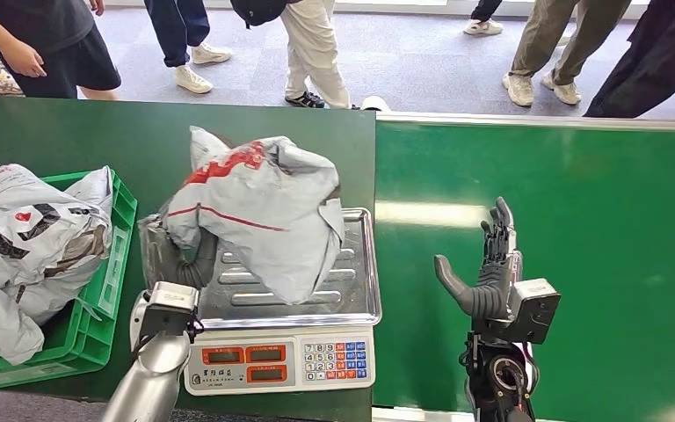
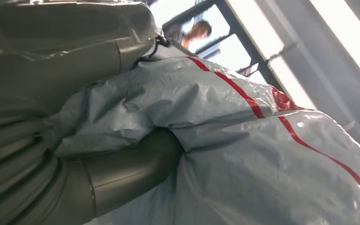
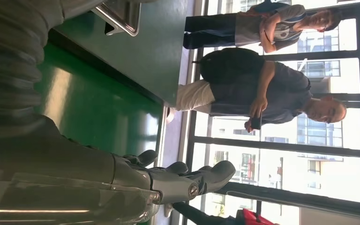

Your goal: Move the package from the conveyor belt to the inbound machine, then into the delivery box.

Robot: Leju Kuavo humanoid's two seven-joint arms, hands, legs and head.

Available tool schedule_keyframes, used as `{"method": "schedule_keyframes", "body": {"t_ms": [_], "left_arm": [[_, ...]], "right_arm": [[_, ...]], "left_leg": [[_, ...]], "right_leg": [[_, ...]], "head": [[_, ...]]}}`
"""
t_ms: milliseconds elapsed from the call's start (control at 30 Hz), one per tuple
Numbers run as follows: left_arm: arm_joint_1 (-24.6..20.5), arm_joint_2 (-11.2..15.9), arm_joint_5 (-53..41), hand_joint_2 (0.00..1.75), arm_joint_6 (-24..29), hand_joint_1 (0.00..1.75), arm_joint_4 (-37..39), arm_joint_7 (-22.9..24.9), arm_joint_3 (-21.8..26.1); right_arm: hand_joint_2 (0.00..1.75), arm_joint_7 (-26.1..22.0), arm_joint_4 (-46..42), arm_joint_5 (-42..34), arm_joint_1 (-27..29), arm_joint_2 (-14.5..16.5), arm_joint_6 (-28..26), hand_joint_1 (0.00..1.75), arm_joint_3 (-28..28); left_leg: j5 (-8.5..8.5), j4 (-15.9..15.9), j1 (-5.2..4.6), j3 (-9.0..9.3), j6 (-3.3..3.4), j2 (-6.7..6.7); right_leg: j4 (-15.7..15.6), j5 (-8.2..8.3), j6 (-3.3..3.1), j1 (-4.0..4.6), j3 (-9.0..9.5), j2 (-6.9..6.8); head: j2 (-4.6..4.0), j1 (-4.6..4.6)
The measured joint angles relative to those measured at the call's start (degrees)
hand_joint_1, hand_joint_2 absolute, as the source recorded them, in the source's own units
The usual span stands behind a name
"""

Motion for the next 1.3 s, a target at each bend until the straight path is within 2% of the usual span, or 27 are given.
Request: {"method": "schedule_keyframes", "body": {"t_ms": [100, 167, 1067, 1167, 1300], "left_arm": [[0.56, 0.63, -0.70, 1.75, 5.56, 1.75, -2.56, -0.14, 0.02], [0.81, 1.02, -1.17, 1.75, 6.91, 1.75, -3.76, -0.19, 0.04], [1.70, 2.40, -2.51, 1.75, 7.21, 1.75, -6.05, -0.20, 0.09], [2.63, 2.03, -6.16, 1.75, 7.21, 1.75, -8.94, -0.23, 1.39], [3.65, 0.68, -12.21, 1.75, 7.23, 1.75, -14.99, -0.26, 6.14]], "right_arm": [[1.75, -0.20, 0.08, -0.21, 0.00, -0.03, -0.32, 0.00, 0.02], [1.75, -0.22, 0.11, -0.28, 0.00, -0.04, -0.36, 0.00, 0.04], [1.75, -0.25, 0.18, -0.32, 0.00, -0.04, -0.39, 0.00, 0.26], [1.75, -0.29, 0.32, -0.39, 0.03, -0.04, -0.39, 0.00, 0.34], [1.75, -0.49, 0.54, -0.58, 0.24, -0.04, -0.51, 0.00, 0.45]], "left_leg": [[0.00, 0.00, 0.00, -0.01, 0.00, 0.00], [0.00, 0.00, 0.00, -0.02, 0.00, -0.03], [0.00, 0.00, 0.00, -0.04, 0.00, -0.01], [0.00, 0.00, 0.00, -0.06, 0.00, 0.05], [0.00, 0.00, 0.00, -0.08, 0.00, 0.06]], "right_leg": [[0.00, 0.00, 0.00, 0.00, -0.02, 0.00], [0.00, 0.00, 0.00, 0.00, -0.02, -0.02], [0.00, 0.00, 0.00, 0.00, -0.05, -0.02], [0.00, 0.00, 0.00, 0.00, -0.08, -0.01], [0.00, -0.01, 0.00, 0.00, -0.11, -0.01]], "head": [[0.00, -0.01], [0.00, -0.01], [0.00, 0.00], [0.00, 0.00], [0.00, -0.01]]}}
